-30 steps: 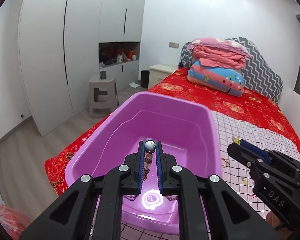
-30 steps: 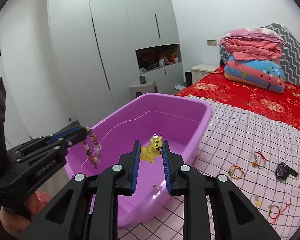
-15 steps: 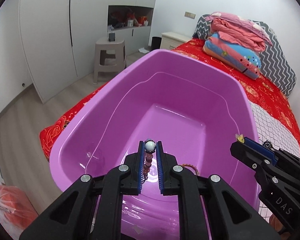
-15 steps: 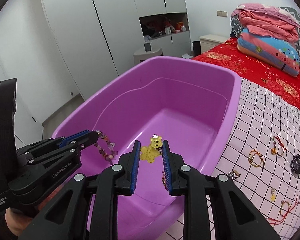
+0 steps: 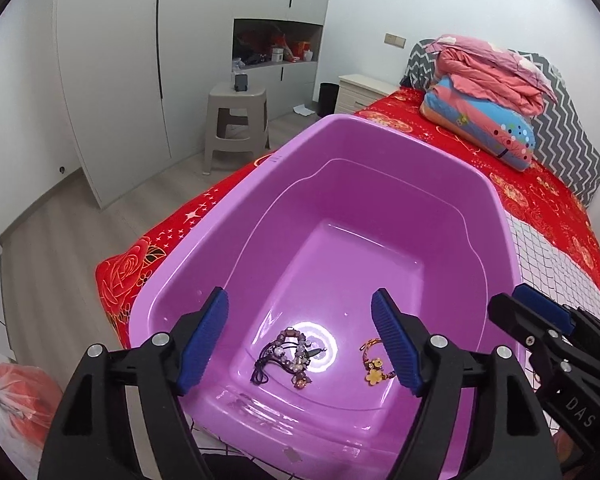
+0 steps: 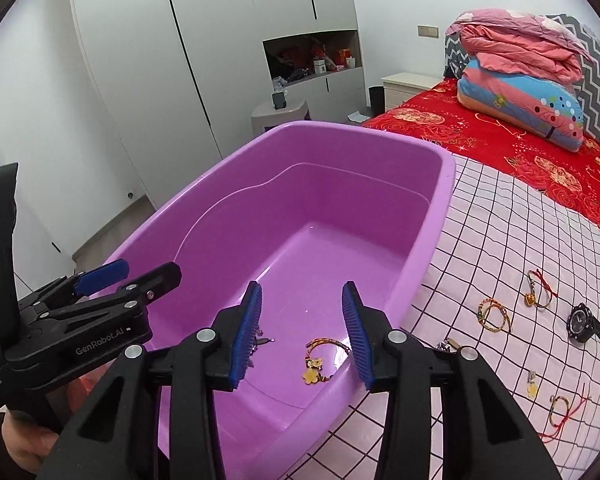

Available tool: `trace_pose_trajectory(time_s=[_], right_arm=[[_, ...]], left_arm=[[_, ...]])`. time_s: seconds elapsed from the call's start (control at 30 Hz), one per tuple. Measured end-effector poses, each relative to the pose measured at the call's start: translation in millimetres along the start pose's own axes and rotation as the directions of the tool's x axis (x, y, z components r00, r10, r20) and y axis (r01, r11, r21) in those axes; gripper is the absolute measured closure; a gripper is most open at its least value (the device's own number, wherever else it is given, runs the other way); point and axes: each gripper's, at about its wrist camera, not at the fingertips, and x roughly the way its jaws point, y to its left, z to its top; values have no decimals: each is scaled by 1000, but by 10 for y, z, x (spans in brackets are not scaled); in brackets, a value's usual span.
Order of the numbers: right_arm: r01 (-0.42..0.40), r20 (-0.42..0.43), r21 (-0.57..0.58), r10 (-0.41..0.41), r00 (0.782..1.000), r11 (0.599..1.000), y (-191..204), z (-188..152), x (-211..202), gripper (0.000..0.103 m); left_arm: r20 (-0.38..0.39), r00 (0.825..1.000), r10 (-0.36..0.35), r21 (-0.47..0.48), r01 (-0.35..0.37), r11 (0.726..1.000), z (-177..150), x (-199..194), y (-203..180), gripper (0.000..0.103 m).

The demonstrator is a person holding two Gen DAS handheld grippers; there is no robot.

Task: Organize jewelry
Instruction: 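Move both tools back over the remaining jewelry on the bed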

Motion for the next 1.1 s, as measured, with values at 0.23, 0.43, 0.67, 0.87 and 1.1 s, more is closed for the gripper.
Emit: trace_pose_trajectory(time_s=[0.23,0.43,0.67,0.87,1.1], right_arm=[[-2,16,18,1,1000,1000,-60,-82,-170,63],[3,33,39,-4,999,999,-161,-176,-318,62],[19,60,76,-24,998,997,-335,-343,-513,60],[32,80,119,-42,996,992,-524,-530,-713,59],[70,89,167,-85,992,983,-772,-807,-964,59]], left_arm=[[8,1000,17,12,-17,1000,-28,-106,-65,25],[21,1000,18,31,-19,999,-107,-230,-191,20],[20,1000,12,50,-13,999,-204,-324,-382,16],[13,1000,-11,89,9,996,-361,-399,-601,14],[12,999,-44,137,42,990,-489,-480,-864,13]])
